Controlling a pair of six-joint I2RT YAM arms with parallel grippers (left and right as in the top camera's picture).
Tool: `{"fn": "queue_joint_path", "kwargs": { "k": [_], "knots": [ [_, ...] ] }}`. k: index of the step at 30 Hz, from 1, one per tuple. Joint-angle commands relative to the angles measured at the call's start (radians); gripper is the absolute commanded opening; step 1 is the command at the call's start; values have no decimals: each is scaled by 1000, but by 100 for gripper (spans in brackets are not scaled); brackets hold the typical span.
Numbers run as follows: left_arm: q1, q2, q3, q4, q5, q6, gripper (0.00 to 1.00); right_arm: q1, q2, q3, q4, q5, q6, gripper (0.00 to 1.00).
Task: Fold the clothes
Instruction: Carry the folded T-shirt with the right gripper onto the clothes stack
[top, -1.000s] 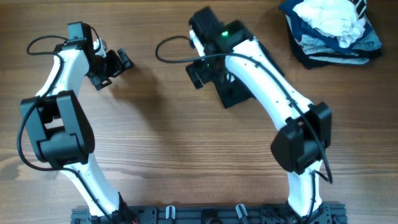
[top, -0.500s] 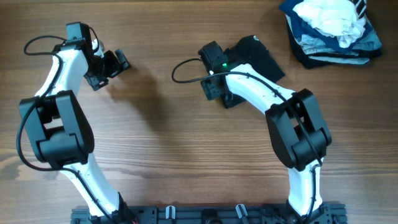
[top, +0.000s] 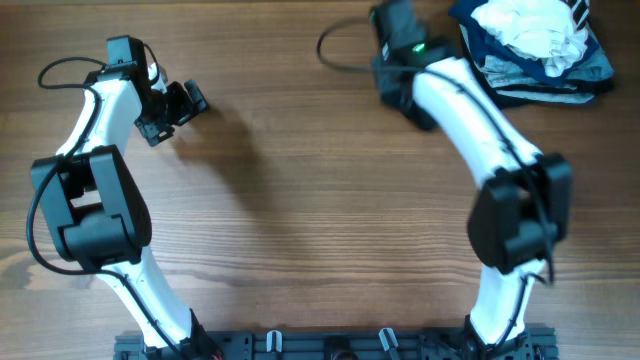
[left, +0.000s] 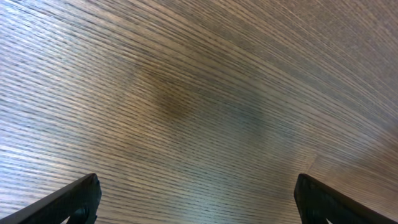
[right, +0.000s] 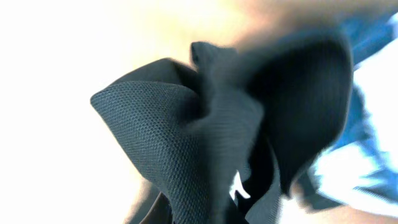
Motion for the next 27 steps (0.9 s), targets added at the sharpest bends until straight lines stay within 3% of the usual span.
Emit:
{"fn": "queue_joint_path", "kwargs": {
  "k": [1,3,9,12,16,22,27],
  "knots": [
    [5,-27,6,0,-18,24,100,-61,-149,137,34,-30,-119,4],
    [5,-27,6,7,-18,24,100,-130,-188,149,103,-87,-206,4],
    [5,-27,6,8,-18,24,100,-342,-197,149,219,-87,-281,4],
    [5,-27,6,8,-18,24,100,-510,-197,148,320,-96,-358,4],
    [5,-27,6,19,-17,23,100,-666,-150,148,413,-211,-420,4],
    [5,-27,6,26,-18,24,100,-712,97,148,601,-211,-464,4],
    [5,-27,6,27,-18,24,100,-639,250,148,742,-197,-455,4]
  ]
}}
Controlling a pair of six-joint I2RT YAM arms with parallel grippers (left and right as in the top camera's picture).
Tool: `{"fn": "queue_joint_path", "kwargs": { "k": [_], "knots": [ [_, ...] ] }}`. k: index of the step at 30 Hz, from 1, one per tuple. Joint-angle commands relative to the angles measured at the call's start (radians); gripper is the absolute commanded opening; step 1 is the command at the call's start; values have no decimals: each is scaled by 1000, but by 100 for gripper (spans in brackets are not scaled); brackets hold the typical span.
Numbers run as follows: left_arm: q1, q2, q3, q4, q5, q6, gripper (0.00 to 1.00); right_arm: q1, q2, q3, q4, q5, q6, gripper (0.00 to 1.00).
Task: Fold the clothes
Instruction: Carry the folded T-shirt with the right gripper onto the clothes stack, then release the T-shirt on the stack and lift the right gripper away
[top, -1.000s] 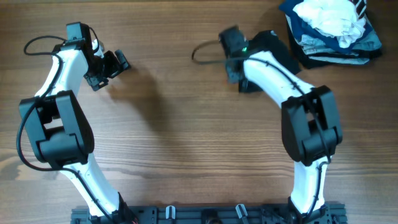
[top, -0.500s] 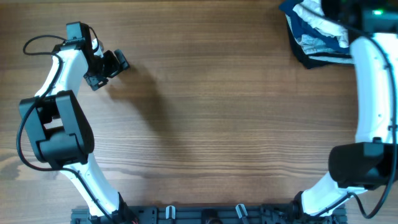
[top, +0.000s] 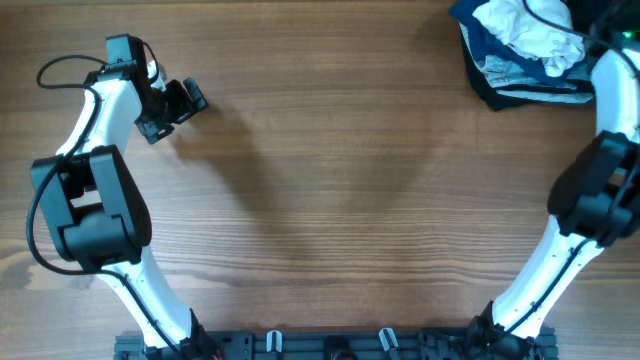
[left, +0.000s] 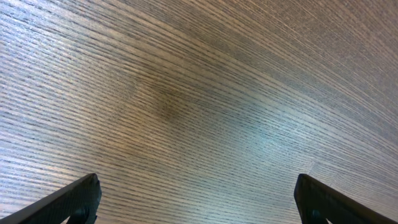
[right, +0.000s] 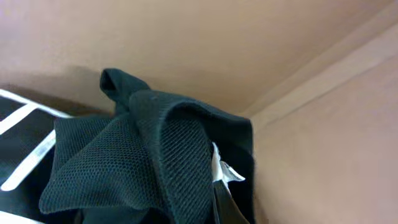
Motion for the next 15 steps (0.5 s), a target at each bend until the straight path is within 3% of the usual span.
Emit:
{"fn": "queue_joint_path", "kwargs": {
  "k": [1,10,15],
  "knots": [
    [5,-27,6,3,-10,24,100,72,8,16,64,2,-7,4],
    [5,-27,6,3,-10,24,100,295,31,72,-94,-7,9,4],
    [5,-27,6,6,-10,24,100,326,29,72,-219,30,54,4]
  ]
}}
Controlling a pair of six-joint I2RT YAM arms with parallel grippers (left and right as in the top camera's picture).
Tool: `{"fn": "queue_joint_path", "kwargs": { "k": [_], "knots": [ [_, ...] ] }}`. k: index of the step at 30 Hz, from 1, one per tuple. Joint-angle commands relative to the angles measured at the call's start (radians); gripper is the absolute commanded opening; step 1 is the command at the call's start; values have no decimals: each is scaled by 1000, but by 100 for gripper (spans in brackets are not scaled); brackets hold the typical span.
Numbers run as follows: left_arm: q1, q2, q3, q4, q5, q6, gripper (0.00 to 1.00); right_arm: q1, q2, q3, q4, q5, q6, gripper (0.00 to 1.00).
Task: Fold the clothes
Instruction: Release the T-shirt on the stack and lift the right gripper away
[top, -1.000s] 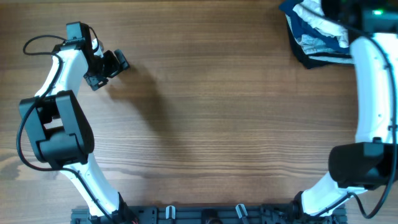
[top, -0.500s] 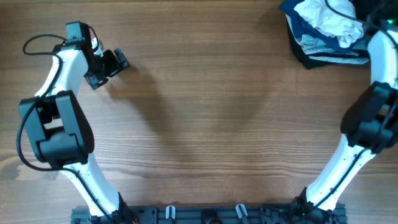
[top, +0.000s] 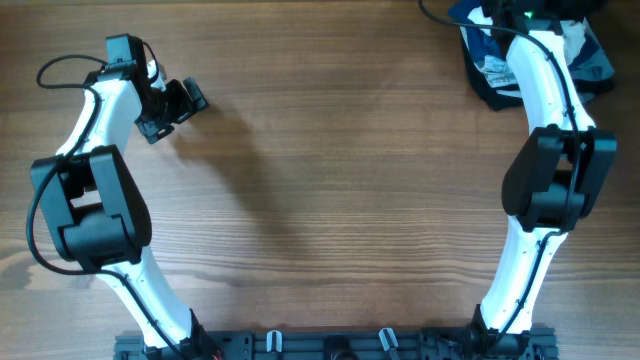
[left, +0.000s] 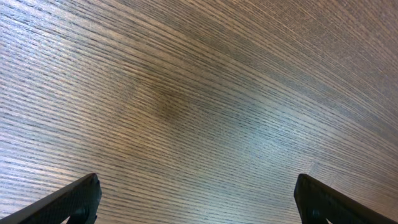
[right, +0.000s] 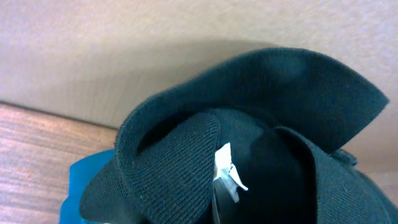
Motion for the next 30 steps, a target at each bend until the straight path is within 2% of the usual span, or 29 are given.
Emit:
{"fn": "queue_joint_path", "kwargs": {
  "k": [1,2,3,4,6,9,12,15,19,23,27,30],
  "knots": [
    [5,-27,6,5,-10,24,100,11,20,32,-85,-8,101,7],
    [5,-27,6,7,-10,24,100,11,20,32,-116,-9,128,27],
    [5,-27,6,11,-10,24,100,13,20,32,-181,-22,158,72],
    [5,-27,6,15,-10,24,100,17,19,32,-238,-56,190,82],
    [5,-27,6,25,-10,24,100,25,-12,32,-366,-226,264,82],
    [5,-27,6,26,-10,24,100,25,-123,32,-429,-368,336,83],
    [5,-27,6,26,-10,24,100,8,-282,32,-368,-295,332,86],
    [5,-27,6,26,-10,24,100,-60,-306,32,-245,-210,330,88],
    [5,-27,6,26,-10,24,100,-212,-211,31,-55,-241,457,88],
    [4,-27,6,26,-10,24,100,-258,-43,31,130,-346,463,88],
    [4,-27,6,26,-10,24,100,-257,164,31,155,-346,468,88],
    [4,-27,6,26,-10,23,100,-257,339,31,94,-370,518,88]
  ]
}}
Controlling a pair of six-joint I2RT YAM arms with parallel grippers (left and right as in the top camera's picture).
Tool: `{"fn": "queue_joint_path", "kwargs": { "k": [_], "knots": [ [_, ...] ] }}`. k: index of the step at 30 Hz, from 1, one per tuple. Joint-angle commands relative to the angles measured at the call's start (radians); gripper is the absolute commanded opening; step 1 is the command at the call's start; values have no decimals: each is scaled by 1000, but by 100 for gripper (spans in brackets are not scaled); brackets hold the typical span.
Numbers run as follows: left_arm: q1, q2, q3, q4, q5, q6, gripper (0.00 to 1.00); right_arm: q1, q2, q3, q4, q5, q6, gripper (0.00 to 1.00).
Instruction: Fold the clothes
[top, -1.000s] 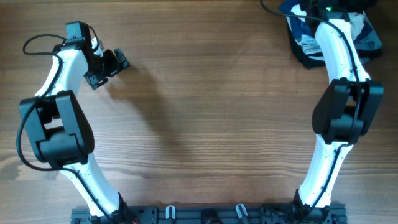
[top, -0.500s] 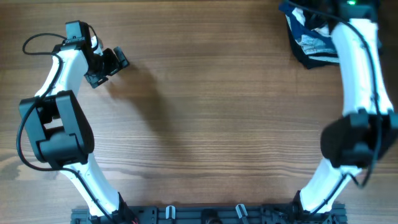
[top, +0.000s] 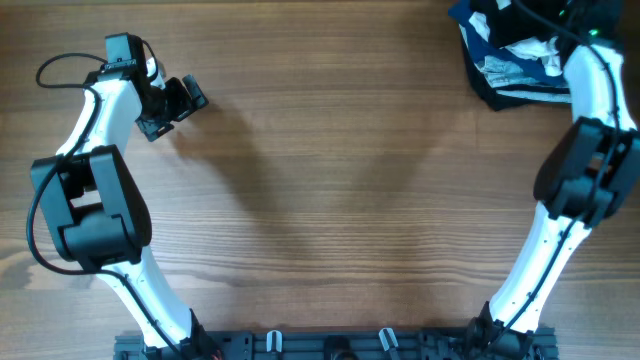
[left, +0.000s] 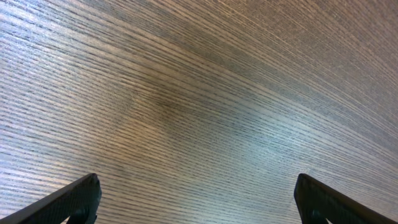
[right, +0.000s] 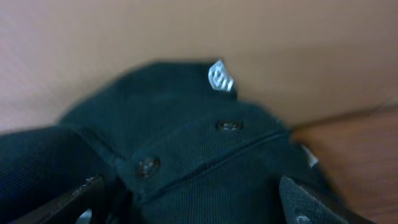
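Observation:
A heap of clothes (top: 515, 70) lies at the table's far right corner, with white and blue-grey pieces in it. A dark polo shirt (right: 186, 143) with buttons and a small label fills the right wrist view. My right gripper (right: 193, 190) is open just above it, one finger on each side, over the heap's far end (top: 560, 10). My left gripper (top: 180, 100) stands open at the far left over bare wood (left: 199, 112), holding nothing.
The wooden table (top: 330, 180) stretches between the two arms. The right arm (top: 585, 150) reaches along the right edge up to the heap. The left arm (top: 95, 150) stands along the left edge.
My right gripper was shut on the dark polo shirt above the heap. Now it is open and the shirt lies under it on the heap. The left arm has not moved.
My right gripper first held the bunched dark shirt to the left of the heap. Later it held the shirt at the far right edge, then over the heap. Now it has let go there. The left gripper stayed open throughout.

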Motion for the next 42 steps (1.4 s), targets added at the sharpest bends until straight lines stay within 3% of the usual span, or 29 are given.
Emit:
{"fn": "queue_joint_path", "kwargs": {
  "k": [1,6,14,19,21,27,32,35,39,40,41,42],
  "knots": [
    [3,-27,6,0,-10,23,100,3,261,-8,-108,-84,81,88],
    [-6,-27,6,0,-10,23,100,7,477,-9,-185,-108,145,88],
    [-6,-27,6,0,-10,23,100,9,341,-7,-223,-119,80,93],
    [-6,-27,6,0,-10,23,100,43,-82,-7,-323,-140,-109,100],
    [-6,-27,6,0,-10,23,100,48,-224,-7,-335,-141,-117,100],
    [-6,-27,6,0,-10,23,100,48,-887,-7,-379,-144,-90,100],
    [-6,-27,6,0,-10,23,100,48,-1208,-7,-398,-144,-91,100],
    [-6,-27,6,0,-10,23,100,48,-1311,-7,-437,-144,-91,100],
    [-6,-27,6,0,-10,23,100,48,-1411,-11,-654,-125,-123,100],
    [-6,-27,6,0,-10,23,100,48,-1435,-18,-681,-109,-161,94],
    [-6,-27,6,0,-10,23,100,48,-1484,-47,-742,-75,-203,63],
    [-6,-27,6,0,-10,23,100,48,-1538,-103,-771,-62,-227,100]
  ]
}}
